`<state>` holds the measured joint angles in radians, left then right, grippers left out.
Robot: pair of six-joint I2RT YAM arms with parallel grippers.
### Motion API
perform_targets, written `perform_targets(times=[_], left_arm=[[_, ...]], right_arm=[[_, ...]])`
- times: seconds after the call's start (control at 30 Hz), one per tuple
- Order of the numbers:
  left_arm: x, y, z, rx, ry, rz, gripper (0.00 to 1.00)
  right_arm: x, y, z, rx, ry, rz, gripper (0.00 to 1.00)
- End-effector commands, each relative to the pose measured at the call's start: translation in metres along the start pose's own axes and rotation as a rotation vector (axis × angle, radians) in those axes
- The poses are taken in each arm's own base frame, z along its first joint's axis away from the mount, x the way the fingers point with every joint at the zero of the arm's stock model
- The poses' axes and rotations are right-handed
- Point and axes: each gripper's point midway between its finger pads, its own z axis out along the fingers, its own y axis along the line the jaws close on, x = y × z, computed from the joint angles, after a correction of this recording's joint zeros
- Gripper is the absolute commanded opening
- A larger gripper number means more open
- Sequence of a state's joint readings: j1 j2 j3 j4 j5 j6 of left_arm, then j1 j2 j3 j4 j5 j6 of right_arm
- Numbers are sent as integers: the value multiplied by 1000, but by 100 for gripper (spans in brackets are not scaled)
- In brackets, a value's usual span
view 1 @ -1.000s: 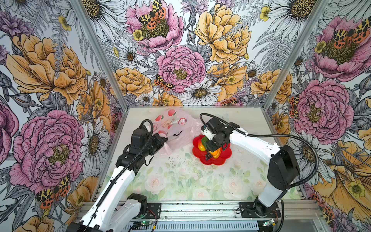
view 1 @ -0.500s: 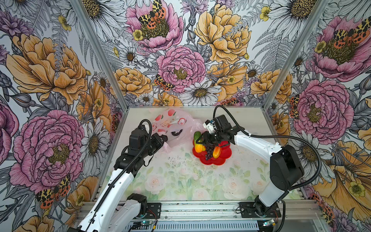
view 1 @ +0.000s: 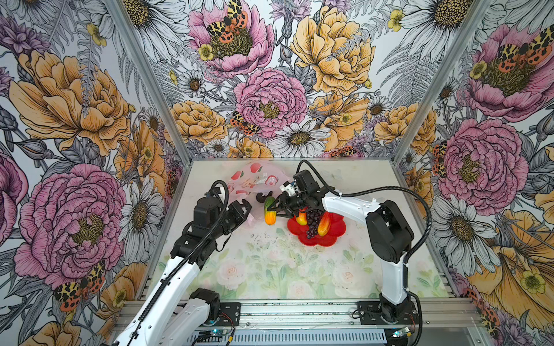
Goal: Place the fruits into the plastic bag
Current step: 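Carry the papaya into the bag held by the left gripper and release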
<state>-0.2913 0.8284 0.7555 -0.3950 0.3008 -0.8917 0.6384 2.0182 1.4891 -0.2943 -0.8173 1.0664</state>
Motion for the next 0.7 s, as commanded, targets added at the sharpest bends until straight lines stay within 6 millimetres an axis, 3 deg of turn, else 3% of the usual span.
perform_targets(times=[0.0, 0.3, 0.47, 0.67], left_arm=[[10, -5, 3, 41, 27, 16, 0], [50, 18, 5, 21, 131, 3, 0], [45, 17, 1, 17, 103, 6, 0], [43, 14, 10, 15, 132, -1, 0]], right_arm=[[-6, 15, 6, -45, 15, 20, 28], [-56, 56, 16, -138, -33, 27, 28], [-96, 30, 16, -71, -182, 95, 24], [-144, -1, 2, 35, -450, 178, 26]])
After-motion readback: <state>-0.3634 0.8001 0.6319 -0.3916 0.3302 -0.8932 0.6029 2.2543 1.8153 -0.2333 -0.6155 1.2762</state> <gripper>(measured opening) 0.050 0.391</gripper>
